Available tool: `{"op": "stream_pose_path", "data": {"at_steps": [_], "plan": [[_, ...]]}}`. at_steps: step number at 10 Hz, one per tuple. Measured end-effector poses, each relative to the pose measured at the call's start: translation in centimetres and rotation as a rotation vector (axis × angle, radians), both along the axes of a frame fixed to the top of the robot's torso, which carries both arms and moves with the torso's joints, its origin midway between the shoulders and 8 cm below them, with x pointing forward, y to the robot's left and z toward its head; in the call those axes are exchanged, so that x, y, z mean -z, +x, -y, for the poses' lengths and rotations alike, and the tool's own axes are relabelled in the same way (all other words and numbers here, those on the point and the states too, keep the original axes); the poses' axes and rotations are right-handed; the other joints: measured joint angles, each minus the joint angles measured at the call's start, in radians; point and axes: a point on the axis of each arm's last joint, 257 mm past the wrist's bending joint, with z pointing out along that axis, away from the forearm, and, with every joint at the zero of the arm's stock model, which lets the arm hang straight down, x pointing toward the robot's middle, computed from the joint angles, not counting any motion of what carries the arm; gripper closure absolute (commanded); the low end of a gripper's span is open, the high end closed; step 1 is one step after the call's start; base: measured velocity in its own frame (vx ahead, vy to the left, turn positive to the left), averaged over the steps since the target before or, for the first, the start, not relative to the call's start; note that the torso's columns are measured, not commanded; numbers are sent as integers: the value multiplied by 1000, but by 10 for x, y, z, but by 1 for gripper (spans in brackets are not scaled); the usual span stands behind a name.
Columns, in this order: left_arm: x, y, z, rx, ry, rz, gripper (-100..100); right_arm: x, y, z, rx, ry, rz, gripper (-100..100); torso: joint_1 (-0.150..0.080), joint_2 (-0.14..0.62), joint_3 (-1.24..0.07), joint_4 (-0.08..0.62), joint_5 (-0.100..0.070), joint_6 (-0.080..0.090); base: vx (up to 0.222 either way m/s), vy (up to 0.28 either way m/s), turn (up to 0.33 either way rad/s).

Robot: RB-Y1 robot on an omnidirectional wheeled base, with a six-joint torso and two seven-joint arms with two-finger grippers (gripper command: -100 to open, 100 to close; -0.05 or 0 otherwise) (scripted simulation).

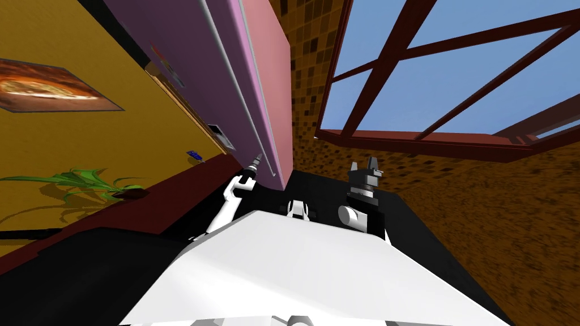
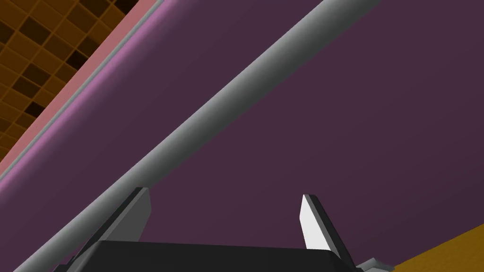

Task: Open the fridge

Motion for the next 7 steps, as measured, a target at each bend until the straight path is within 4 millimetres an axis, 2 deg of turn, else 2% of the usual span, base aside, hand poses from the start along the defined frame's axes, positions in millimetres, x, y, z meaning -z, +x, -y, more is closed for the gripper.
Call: {"op": "stream_pose_path", "data": {"at_steps": [4, 5, 7], "plan": [[8, 9, 1, 11, 29, 6, -100, 0, 0, 0, 0, 0, 0, 0, 3, 2, 1, 1, 1, 0, 28, -47, -23], [8, 9, 1, 11, 28, 6, 100, 0, 0, 0, 0, 0, 0, 0, 3, 2, 2, 1, 1, 0, 0, 0, 0], [8, 8, 7, 26, 31, 6, 100, 0, 0, 0, 0, 0, 0, 0, 7, 3, 2, 1, 2, 1, -137, 186, -112]]}}
